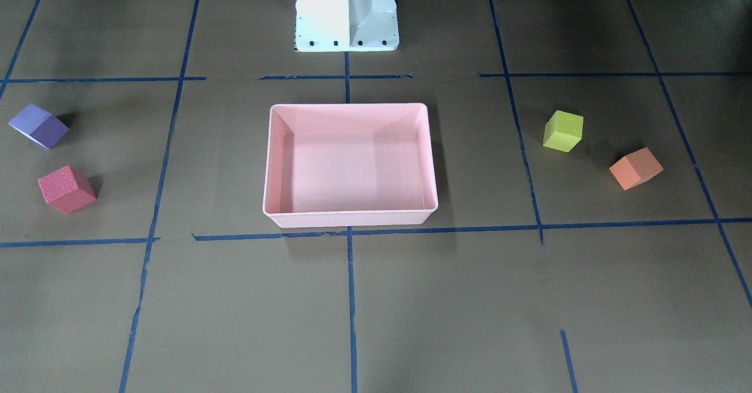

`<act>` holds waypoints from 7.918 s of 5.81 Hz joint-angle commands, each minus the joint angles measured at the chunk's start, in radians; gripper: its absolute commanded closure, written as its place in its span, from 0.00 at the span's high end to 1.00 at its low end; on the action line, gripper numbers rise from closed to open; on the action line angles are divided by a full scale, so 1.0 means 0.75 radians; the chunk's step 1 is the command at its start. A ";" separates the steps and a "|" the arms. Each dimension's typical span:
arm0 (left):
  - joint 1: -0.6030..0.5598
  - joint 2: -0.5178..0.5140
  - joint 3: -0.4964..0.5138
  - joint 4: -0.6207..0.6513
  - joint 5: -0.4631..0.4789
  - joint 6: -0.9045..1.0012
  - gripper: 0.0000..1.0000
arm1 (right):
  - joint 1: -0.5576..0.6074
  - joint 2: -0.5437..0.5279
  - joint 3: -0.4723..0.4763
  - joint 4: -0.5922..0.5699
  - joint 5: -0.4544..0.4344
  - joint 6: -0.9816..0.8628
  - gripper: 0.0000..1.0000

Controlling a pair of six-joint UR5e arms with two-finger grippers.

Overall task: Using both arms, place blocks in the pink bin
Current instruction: 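Move the right gripper down onto the pink cube, then close the right gripper on the pink cube and lift it, then carry the pink cube over the pink bin and release it, then lower the left gripper onto the orange cube while the right gripper withdraws, then close the left gripper on the orange cube and lift it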

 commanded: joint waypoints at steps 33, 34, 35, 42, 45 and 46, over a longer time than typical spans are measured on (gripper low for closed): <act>0.603 -0.240 0.214 -0.858 0.165 -1.559 1.00 | -0.057 0.431 0.007 -0.417 -0.001 0.180 1.00; 0.635 -0.259 0.247 -0.858 0.167 -1.559 1.00 | -0.055 0.429 0.009 -0.419 -0.001 0.180 1.00; 0.662 -0.263 0.261 -0.858 0.167 -1.559 1.00 | -0.057 0.412 0.011 -0.413 -0.001 0.180 1.00; 0.713 -0.304 0.309 -0.888 0.161 -1.554 0.50 | -0.057 0.341 0.036 -0.407 -0.008 0.170 1.00; 0.715 -0.505 0.092 -0.876 0.204 -1.575 0.51 | -0.004 0.174 0.082 -0.405 -0.005 -0.032 1.00; 0.778 -0.636 0.090 -0.872 0.208 -1.644 0.51 | 0.028 0.084 0.097 -0.352 0.057 -0.100 1.00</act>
